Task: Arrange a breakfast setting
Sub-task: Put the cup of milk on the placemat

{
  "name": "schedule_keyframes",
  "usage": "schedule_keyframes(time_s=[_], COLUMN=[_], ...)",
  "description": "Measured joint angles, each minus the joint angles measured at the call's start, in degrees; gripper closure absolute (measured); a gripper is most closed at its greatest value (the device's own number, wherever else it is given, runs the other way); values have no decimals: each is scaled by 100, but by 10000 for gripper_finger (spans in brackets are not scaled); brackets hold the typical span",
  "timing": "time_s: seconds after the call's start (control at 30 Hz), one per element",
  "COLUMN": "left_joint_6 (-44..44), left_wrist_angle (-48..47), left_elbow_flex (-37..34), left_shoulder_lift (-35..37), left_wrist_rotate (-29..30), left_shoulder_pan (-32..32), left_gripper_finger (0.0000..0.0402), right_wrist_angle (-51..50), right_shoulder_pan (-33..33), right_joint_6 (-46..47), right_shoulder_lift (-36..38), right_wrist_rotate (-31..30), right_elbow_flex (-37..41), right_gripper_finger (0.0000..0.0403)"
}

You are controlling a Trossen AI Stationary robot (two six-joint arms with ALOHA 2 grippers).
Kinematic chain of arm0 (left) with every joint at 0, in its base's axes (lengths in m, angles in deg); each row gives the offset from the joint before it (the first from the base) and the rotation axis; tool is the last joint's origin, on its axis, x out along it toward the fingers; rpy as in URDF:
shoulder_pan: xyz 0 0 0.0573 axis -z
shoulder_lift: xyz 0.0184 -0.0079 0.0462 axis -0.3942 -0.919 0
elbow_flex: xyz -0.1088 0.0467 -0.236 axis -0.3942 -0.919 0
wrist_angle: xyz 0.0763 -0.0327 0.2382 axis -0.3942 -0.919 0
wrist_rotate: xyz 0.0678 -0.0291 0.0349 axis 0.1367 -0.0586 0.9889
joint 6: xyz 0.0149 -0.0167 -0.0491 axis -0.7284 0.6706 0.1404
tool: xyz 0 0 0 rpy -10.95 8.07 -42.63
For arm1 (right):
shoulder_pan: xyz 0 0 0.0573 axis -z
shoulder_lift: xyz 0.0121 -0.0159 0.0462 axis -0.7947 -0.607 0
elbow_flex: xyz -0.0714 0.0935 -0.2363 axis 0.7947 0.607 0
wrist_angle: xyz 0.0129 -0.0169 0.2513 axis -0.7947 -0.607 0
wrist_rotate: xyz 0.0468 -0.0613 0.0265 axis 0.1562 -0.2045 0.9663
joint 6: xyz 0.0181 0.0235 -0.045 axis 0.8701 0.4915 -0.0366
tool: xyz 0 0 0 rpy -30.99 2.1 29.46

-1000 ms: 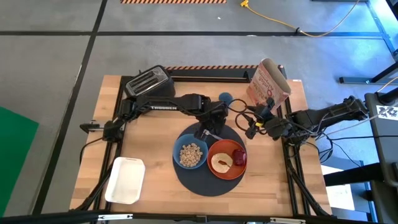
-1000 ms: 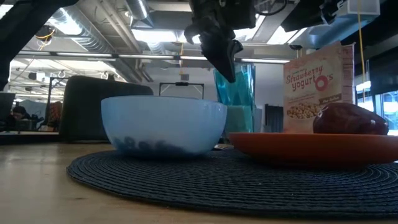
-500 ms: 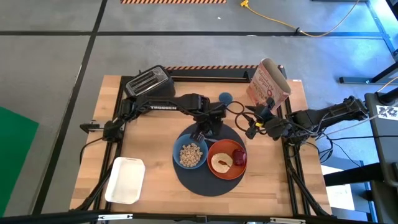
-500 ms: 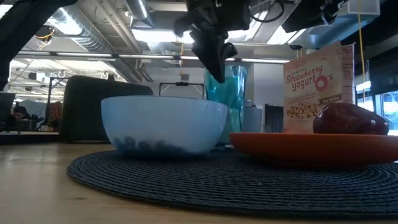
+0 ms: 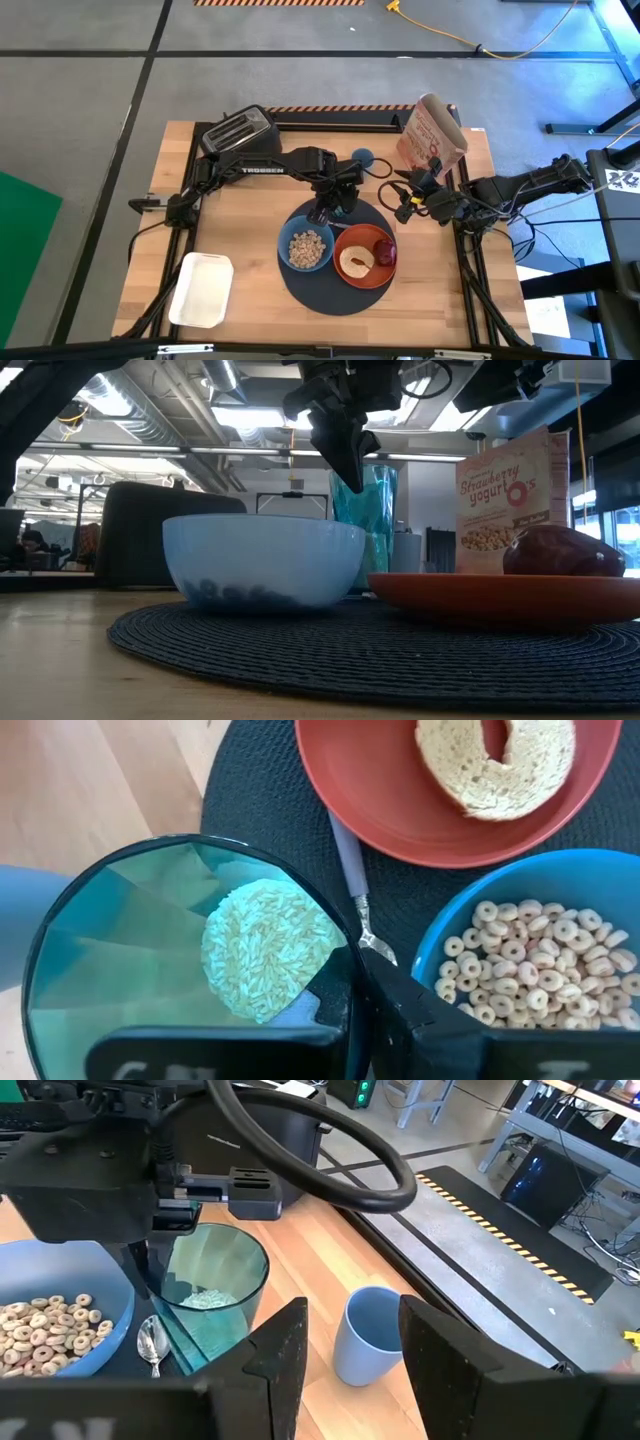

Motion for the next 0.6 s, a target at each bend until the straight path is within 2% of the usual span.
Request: schedule_keyframes(time_s=[0.23,0.4,0.53,0.6], left_joint_6=[7,128,165,169], left_wrist_angle=[30,36,-14,-101], left_elbow_flex=[0,0,0,0], left_shoulder_lift=[21,30,180,390], left_wrist_rotate=[-294,182,772,728], left_shoulder_pan=[-7,-20,-22,-38], left_gripper_finger=[342,292,262,252], right_wrist_angle=[0,0,22,186], right_shoulder_pan=[0,2,2,4], right_joint_6=[35,45,49,-37], right_shoulder_lift=[0,-2,-2,36], right_wrist_rotate=[-110,-210,-880,-1265], right_elbow_flex=[0,0,13,197], right_gripper_finger=[256,256,256,256])
